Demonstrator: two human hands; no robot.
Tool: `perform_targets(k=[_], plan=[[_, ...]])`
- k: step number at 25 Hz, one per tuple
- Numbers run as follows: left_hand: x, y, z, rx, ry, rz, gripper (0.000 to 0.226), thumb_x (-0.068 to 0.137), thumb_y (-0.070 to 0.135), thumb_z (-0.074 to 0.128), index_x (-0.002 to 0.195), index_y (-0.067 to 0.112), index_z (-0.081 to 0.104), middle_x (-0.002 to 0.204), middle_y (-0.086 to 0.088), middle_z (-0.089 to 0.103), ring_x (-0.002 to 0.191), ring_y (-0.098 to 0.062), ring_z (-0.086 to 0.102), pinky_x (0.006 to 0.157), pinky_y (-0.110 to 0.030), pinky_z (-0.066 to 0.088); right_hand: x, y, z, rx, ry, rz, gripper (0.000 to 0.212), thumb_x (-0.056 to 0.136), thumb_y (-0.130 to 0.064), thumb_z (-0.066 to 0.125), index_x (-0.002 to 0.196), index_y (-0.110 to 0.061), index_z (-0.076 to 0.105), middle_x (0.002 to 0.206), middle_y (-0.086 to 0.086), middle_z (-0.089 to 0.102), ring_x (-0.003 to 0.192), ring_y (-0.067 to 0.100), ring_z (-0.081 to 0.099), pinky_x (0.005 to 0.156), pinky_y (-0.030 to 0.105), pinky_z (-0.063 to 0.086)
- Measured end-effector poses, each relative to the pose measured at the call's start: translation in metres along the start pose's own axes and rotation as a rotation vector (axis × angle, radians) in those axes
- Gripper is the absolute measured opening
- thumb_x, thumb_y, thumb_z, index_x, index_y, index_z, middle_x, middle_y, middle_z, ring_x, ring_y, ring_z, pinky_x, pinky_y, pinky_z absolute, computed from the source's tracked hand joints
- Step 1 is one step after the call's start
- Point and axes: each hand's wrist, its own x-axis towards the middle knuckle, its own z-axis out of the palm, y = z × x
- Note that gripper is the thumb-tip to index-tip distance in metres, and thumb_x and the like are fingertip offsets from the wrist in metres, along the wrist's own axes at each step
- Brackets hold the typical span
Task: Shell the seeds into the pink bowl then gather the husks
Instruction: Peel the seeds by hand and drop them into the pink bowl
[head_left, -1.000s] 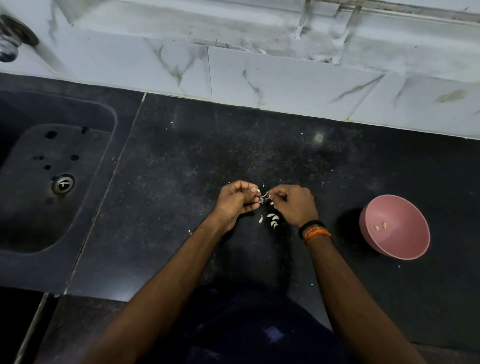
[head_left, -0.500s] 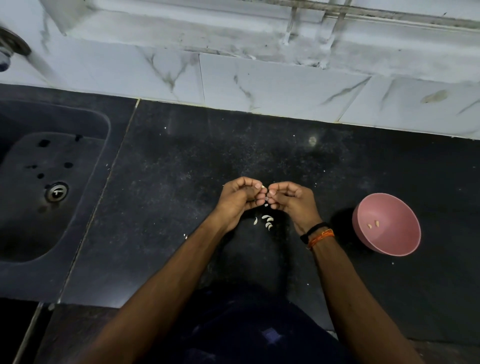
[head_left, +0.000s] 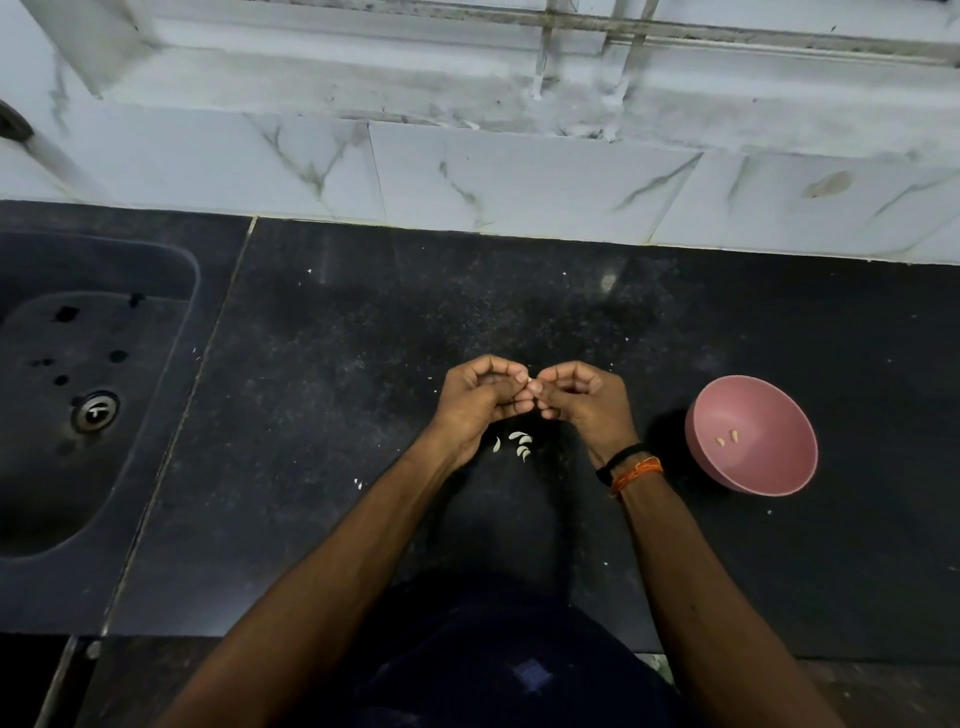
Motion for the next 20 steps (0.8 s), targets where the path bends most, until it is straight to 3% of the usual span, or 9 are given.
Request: perform_targets(k=[5, 12, 20], plan=[[0.004, 0.003, 0.012, -0.029, -0.061, -0.006, 0.012, 0.088, -0.008, 0.065, 0.1, -0.007, 0.067, 0.087, -0.019, 0.073, 0.08, -0.023, 0.074, 0.073, -0.03, 0.061, -0.006, -0.002, -0.012, -0.002, 0.023, -0.112, 0.016, 0.085, -0.004, 0.078, 0.099, -0.012, 0.077, 0.085, 0.004, 0.077, 0.077, 0.014, 0.071, 0.066, 0.026, 0.058], [0.015, 0.001, 0.032, -0.013, -0.176, -0.106, 0.013, 0.085, -0.012, 0.065, 0.097, -0.008, 0.066, 0.089, -0.02, 0.074, 0.084, -0.026, 0.075, 0.076, -0.032, 0.063, -0.016, -0.003, -0.037, 0.097, 0.048, -0.097, 0.013, 0.088, 0.0, 0.074, 0.098, -0.007, 0.077, 0.089, 0.009, 0.077, 0.079, 0.016, 0.069, 0.066, 0.024, 0.058], [0.026, 0.004, 0.072, 0.071, -0.329, -0.175, 0.025, 0.071, 0.003, 0.077, 0.094, -0.004, 0.071, 0.097, -0.025, 0.073, 0.087, -0.034, 0.075, 0.077, -0.033, 0.062, -0.027, -0.01, -0.078, 0.126, 0.159, -0.109, 0.015, 0.087, 0.0, 0.074, 0.101, -0.004, 0.077, 0.094, 0.013, 0.078, 0.082, 0.021, 0.072, 0.071, 0.026, 0.06]])
